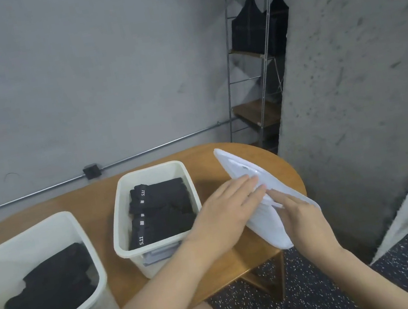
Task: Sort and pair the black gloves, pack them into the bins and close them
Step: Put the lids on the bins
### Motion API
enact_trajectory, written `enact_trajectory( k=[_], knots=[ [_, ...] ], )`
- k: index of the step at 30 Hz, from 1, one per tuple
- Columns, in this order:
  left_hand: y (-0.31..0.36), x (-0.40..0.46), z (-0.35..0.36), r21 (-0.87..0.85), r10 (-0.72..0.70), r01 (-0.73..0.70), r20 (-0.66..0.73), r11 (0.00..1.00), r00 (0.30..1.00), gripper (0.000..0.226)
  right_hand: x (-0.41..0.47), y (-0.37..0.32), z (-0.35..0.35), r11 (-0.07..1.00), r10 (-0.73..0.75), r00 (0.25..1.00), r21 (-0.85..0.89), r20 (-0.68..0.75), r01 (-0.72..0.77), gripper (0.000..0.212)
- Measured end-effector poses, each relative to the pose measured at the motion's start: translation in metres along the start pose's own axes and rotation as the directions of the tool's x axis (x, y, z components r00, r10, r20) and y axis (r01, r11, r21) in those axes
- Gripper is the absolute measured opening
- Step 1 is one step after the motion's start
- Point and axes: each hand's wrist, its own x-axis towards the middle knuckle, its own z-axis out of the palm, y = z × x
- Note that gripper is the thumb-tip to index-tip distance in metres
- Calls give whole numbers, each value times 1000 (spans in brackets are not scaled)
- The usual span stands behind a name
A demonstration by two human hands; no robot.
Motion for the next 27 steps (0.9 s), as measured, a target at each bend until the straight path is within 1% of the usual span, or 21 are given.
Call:
enact_trajectory(
  k=[2, 3, 4, 5, 6, 7, 9, 10, 11, 12, 13, 14, 15, 17, 18, 21, 23, 24, 25, 26, 27],
  knots=[
    [-11, 1, -21, -120, -168, 161, -47, 980, 985, 65, 11, -23, -5, 979, 90, 991, 190, -97, -70, 29],
    [-18, 0, -30, -171, -265, 251, -69, 953, 962, 65, 16, -35, -9, 967, 99, 984, 248, -145, -61, 20],
    [-26, -3, -39, -236, -364, 338, -77, 911, 928, 64, 22, -48, -12, 945, 113, 979, 322, -171, -52, 23],
    [-34, -6, -48, -321, -467, 425, -66, 847, 882, 62, 29, -60, -16, 912, 127, 975, 408, -180, -43, 34],
    [-43, -10, -56, -417, -573, 511, -29, 752, 819, 61, 34, -72, -20, 876, 137, 973, 482, -186, -31, 44],
    [-52, -13, -63, -508, -669, 589, 31, 629, 742, 61, 39, -83, -23, 841, 131, 973, 542, -190, -8, 47],
    [-67, -16, -72, -655, -804, 682, 190, 323, 563, 60, 47, -106, -27, 754, 93, 980, 655, -174, 45, 32],
    [-74, -18, -76, -718, -830, 675, 266, 169, 490, 56, 49, -118, -27, 695, 69, 987, 716, -147, 58, 24],
    [-79, -20, -78, -774, -833, 632, 326, 36, 447, 50, 51, -128, -25, 635, 44, 993, 770, -112, 59, 22],
    [-83, -23, -79, -822, -820, 566, 366, -64, 439, 42, 52, -136, -21, 574, 25, 996, 817, -80, 51, 22],
    [-86, -27, -81, -860, -808, 493, 382, -132, 450, 37, 53, -143, -17, 519, 10, 998, 854, -55, 42, 23],
    [-89, -31, -83, -888, -808, 427, 375, -173, 454, 33, 54, -151, -13, 472, 3, 1000, 881, -28, 23, 24],
    [-91, -37, -84, -908, -824, 374, 353, -188, 443, 31, 55, -156, -8, 430, -1, 1000, 903, 7, -6, 26],
    [-96, -48, -88, -932, -860, 318, 302, -176, 412, 29, 57, -162, -1, 356, -10, 997, 931, 82, -73, 30],
    [-100, -54, -91, -939, -868, 295, 288, -175, 403, 27, 59, -163, 2, 348, -20, 996, 934, 91, -78, 31],
    [-113, -72, -100, -947, -884, 263, 277, -185, 375, 23, 64, -155, 7, 392, 23, 998, 918, 56, -61, 44],
    [-120, -82, -103, -942, -885, 279, 282, -183, 371, 21, 69, -146, 10, 438, 116, 990, 890, 84, -127, 57],
    [-122, -86, -103, -935, -883, 306, 289, -178, 370, 21, 71, -140, 11, 501, 144, 986, 852, 87, -148, 58],
    [-124, -89, -102, -924, -881, 341, 299, -172, 367, 21, 73, -134, 14, 587, 132, 988, 797, 77, -140, 53],
    [-125, -92, -101, -911, -879, 378, 311, -166, 362, 21, 74, -129, 17, 649, 94, 992, 751, 80, -122, 45],
    [-127, -94, -99, -895, -879, 415, 322, -161, 352, 20, 75, -125, 22, 682, 54, 994, 723, 98, -109, 38]
  ],
)
